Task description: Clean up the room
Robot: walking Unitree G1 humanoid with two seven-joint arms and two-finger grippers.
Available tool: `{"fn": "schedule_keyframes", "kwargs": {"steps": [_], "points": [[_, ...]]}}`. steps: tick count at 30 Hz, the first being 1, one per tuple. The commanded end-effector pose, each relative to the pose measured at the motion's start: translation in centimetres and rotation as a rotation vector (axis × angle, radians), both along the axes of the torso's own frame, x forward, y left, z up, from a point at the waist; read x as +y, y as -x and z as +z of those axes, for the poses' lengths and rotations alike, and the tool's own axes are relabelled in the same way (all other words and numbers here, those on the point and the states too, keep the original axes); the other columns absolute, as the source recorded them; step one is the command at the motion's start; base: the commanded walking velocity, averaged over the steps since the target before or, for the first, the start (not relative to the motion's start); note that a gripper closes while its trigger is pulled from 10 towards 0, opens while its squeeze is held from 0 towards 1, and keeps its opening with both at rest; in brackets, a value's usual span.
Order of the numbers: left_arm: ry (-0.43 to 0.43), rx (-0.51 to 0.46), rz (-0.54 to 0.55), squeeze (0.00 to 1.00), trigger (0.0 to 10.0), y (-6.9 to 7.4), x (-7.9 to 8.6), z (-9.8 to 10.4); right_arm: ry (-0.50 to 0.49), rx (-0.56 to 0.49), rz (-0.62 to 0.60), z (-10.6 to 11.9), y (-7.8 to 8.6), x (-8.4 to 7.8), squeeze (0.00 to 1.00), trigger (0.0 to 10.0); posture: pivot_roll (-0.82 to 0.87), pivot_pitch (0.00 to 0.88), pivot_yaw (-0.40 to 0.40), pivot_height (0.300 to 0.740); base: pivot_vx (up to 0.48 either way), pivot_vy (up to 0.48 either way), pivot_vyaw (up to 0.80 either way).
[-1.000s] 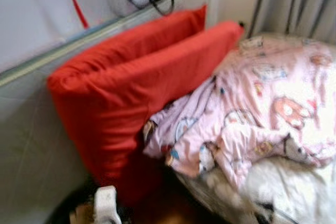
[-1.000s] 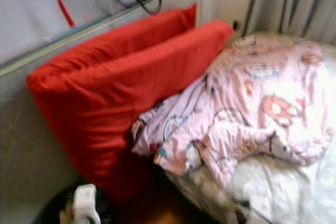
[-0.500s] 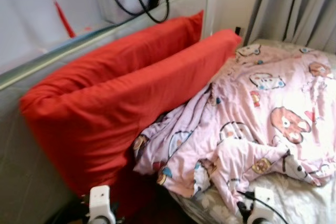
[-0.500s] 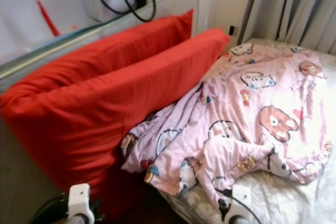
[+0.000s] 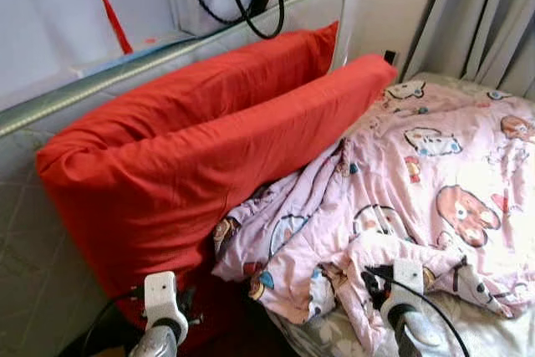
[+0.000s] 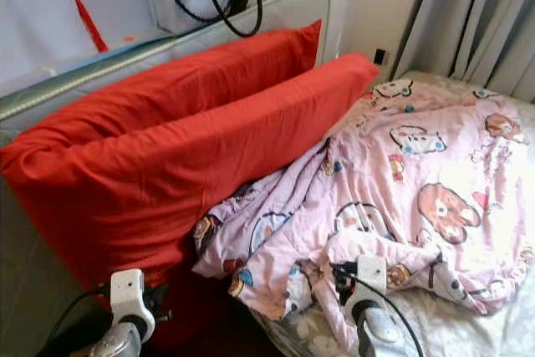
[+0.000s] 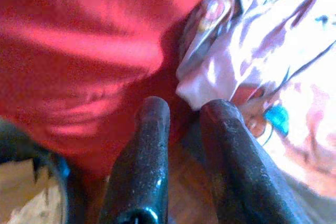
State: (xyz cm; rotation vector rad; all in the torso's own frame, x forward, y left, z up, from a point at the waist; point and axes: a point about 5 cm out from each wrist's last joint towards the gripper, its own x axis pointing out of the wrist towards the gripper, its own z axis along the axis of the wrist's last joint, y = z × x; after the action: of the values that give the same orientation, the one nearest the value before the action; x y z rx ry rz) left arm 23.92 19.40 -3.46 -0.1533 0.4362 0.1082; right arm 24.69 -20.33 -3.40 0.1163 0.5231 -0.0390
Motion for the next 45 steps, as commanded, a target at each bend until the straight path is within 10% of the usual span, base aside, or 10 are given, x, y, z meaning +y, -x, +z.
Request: {"fn": "schedule_keyframes", "kwargs": {"steps": [1,15,45], "points": [[0.008,-0.072,0.014,0.0,10.0,-0.5,0.2,0.8,0.001,-0.074,-0.01,0.9,-0.7,-0.4,0.0,10.0,-0.05,0.0,0.03,0.74,0.0,0.0,0.0],[-0.077,-0.295,-0.037,0.0,10.0,-1.9,0.3,4.0,0.021,-0.172,0.008,1.7,-1.1,0.8,0.0,10.0,-0.05,0.0,0.034,0.735,0.0,0.0,0.0],[-0.075,-0.291,-0.086,0.0,10.0,-1.8,-0.6,4.1,0.023,-0.175,0.024,1.7,-1.2,2.0,0.0,10.0,-0.04,0.0,0.048,0.676,0.0,0.0,0.0]]}}
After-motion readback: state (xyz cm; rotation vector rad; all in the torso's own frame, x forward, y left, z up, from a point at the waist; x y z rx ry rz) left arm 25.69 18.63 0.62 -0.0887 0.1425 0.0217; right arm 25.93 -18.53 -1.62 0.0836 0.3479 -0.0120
